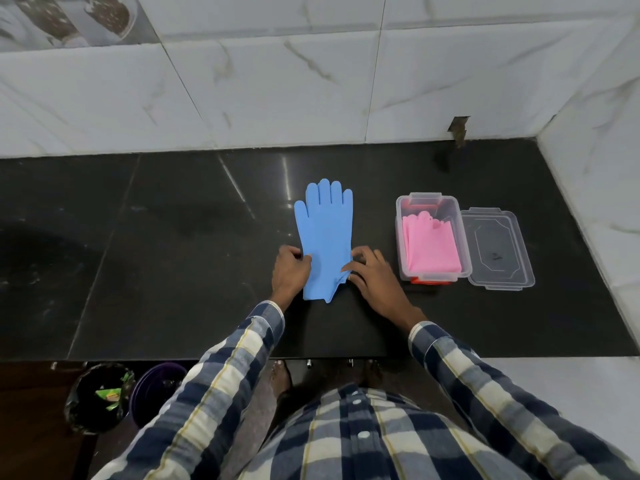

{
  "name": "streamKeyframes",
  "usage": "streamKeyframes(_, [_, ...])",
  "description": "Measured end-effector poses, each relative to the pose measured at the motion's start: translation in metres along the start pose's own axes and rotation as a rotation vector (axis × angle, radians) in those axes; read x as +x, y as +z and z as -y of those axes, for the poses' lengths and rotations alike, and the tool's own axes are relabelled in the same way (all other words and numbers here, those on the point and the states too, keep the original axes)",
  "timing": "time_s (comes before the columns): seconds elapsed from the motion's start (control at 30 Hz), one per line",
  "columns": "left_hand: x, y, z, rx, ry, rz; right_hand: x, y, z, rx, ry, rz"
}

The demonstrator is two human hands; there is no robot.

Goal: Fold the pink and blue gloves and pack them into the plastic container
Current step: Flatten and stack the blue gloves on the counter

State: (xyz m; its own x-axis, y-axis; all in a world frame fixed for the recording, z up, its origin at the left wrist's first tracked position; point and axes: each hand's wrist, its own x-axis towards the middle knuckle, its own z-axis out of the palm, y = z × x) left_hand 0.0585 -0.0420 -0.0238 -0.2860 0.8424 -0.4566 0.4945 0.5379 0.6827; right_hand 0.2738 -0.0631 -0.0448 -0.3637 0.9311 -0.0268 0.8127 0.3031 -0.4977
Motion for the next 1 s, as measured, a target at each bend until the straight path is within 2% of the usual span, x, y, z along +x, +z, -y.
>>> streamKeyframes(0.1, [0.003, -0.008, 0.000, -0.177, 0.124, 0.020, 0.010, -0.001, 0.009, -0.091, -0.046, -0.041])
streamKeyframes(0.2, [0.007, -0.018, -0.002, -0.251, 0.117, 0.086, 0.024, -0.004, 0.017, -0.109, -0.133, -0.046])
streamKeyframes(0.37, [0.020, -0.038, -0.002, -0.266, 0.054, 0.306, 0.037, -0.018, 0.024, 0.097, -0.165, 0.137])
streamKeyframes(0.43, [0.024, -0.043, -0.005, -0.283, -0.005, 0.375, 0.042, -0.024, 0.023, 0.288, -0.139, 0.215])
streamKeyframes(0.5, [0.026, -0.046, -0.007, -0.409, -0.086, 0.406, 0.050, -0.027, 0.023, 0.578, -0.014, 0.202])
streamKeyframes(0.57, [0.030, -0.049, -0.009, -0.543, -0.150, 0.448, 0.058, -0.025, 0.022, 0.835, 0.275, 0.045])
streamKeyframes(0.6, [0.033, -0.050, -0.009, -0.536, -0.148, 0.478, 0.060, -0.022, 0.021, 0.863, 0.426, -0.050])
streamKeyframes(0.67, [0.035, -0.046, -0.011, -0.415, -0.116, 0.496, 0.064, -0.012, 0.015, 0.722, 0.608, -0.183])
streamKeyframes(0.83, [0.034, -0.032, -0.012, -0.181, 0.092, 0.400, 0.076, -0.009, 0.012, 0.639, 0.659, -0.150])
streamKeyframes(1.0, [0.034, -0.026, -0.019, -0.088, 0.142, 0.275, 0.075, -0.011, 0.010, 0.594, 0.661, -0.147])
